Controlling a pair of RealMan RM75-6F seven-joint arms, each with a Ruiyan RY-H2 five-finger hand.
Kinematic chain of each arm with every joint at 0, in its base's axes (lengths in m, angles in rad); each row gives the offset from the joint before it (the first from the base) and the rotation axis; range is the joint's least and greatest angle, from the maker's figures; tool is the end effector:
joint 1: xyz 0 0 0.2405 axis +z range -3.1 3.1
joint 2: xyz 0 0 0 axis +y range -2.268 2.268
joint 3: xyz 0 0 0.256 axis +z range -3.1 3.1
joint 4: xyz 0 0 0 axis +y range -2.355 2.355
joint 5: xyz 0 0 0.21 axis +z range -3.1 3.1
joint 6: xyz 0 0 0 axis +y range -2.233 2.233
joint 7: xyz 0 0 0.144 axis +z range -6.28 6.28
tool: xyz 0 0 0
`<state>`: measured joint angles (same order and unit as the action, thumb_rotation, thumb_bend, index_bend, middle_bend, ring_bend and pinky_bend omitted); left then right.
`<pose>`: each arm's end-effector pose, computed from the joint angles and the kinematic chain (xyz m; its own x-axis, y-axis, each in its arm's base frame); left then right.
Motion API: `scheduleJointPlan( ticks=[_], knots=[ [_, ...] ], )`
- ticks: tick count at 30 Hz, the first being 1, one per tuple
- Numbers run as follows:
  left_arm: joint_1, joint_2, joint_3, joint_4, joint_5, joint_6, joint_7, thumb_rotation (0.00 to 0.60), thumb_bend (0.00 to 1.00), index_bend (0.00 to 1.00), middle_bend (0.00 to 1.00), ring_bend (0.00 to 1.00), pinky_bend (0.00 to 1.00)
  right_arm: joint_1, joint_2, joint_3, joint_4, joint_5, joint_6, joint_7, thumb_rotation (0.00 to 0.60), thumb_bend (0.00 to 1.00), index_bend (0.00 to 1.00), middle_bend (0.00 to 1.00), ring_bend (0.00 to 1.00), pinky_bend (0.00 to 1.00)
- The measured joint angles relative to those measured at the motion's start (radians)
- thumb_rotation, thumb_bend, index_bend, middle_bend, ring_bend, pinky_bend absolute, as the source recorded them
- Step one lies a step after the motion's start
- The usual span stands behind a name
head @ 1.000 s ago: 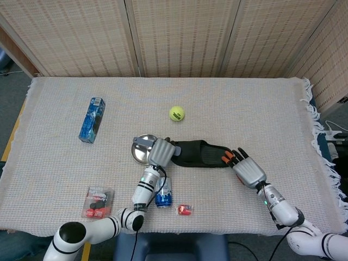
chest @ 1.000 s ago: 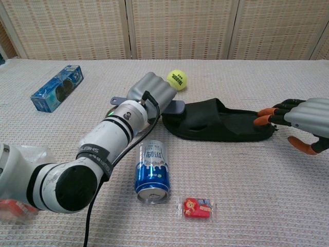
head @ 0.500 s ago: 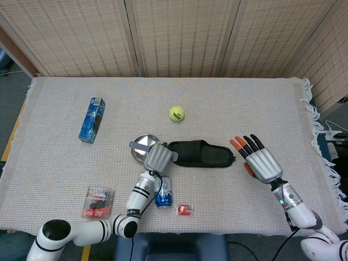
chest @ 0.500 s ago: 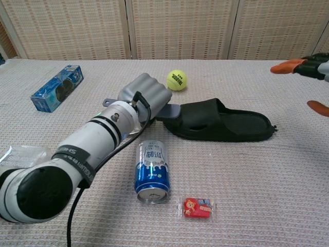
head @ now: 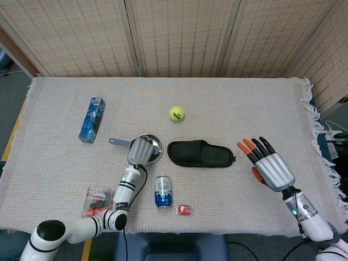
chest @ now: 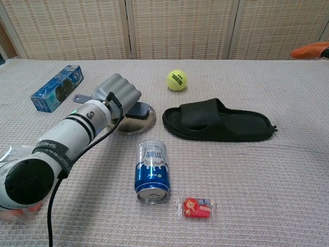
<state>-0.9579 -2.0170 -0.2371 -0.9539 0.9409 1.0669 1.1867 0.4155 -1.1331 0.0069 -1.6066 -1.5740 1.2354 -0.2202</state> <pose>-0.0929 0.3799 -0.1066 0.9258 -0.1040 0.3635 0.3212 -0.2909 -0.9012 -0.2479 -0.2599 0.1128 0.6422 -0.0600 0.7642 -0.7177 -0.3973 0.5719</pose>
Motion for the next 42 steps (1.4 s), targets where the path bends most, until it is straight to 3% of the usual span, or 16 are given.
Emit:
scheduleJointPlan(
  ticks=[8, 12, 21, 33, 36, 37, 40, 42],
  knots=[
    [-0.003, -0.019, -0.005, 0.031, -0.024, -0.023, 0.006, 0.6, 0.51, 0.24, 0.44, 0.66, 0.98, -0.002, -0.003, 0.001, -0.011, 0.002, -0.011, -0.021, 0.6, 0.46, 0.0, 0.03, 0.0, 0.0],
    [-0.007, -0.03, -0.006, 0.042, -0.019, -0.016, 0.005, 0.6, 0.51, 0.18, 0.29, 0.65, 0.98, -0.009, 0.004, 0.003, -0.024, 0.005, -0.008, -0.039, 0.6, 0.46, 0.0, 0.03, 0.0, 0.0],
    [0.0, -0.019, -0.011, -0.012, -0.044, -0.014, 0.03, 0.6, 0.51, 0.15, 0.21, 0.65, 0.98, -0.019, 0.009, 0.01, -0.041, 0.006, 0.002, -0.055, 0.6, 0.46, 0.0, 0.03, 0.0, 0.0],
    [0.014, 0.041, -0.007, -0.184, -0.058, 0.04, 0.076, 0.6, 0.49, 0.13, 0.17, 0.62, 0.96, -0.041, 0.016, 0.012, -0.047, -0.005, 0.034, -0.052, 0.6, 0.44, 0.0, 0.03, 0.0, 0.0],
    [0.036, 0.077, -0.001, -0.264, -0.04, 0.07, 0.047, 0.6, 0.47, 0.09, 0.13, 0.41, 0.82, -0.064, 0.026, 0.004, -0.051, -0.013, 0.065, -0.047, 0.6, 0.35, 0.0, 0.03, 0.0, 0.0],
    [0.051, 0.1, 0.006, -0.31, -0.026, 0.083, 0.023, 0.6, 0.46, 0.06, 0.1, 0.29, 0.68, -0.075, 0.031, 0.0, -0.053, -0.016, 0.077, -0.047, 0.6, 0.32, 0.0, 0.02, 0.0, 0.0],
    [0.109, 0.187, 0.041, -0.458, 0.025, 0.116, -0.073, 0.6, 0.44, 0.02, 0.05, 0.05, 0.39, -0.12, 0.045, -0.02, -0.055, -0.03, 0.131, -0.043, 0.6, 0.27, 0.0, 0.0, 0.0, 0.0],
    [0.157, 0.261, 0.078, -0.564, 0.07, 0.137, -0.164, 0.6, 0.42, 0.0, 0.02, 0.01, 0.28, -0.16, 0.051, -0.041, -0.046, -0.043, 0.176, -0.024, 0.6, 0.24, 0.0, 0.0, 0.0, 0.0]
  ],
)
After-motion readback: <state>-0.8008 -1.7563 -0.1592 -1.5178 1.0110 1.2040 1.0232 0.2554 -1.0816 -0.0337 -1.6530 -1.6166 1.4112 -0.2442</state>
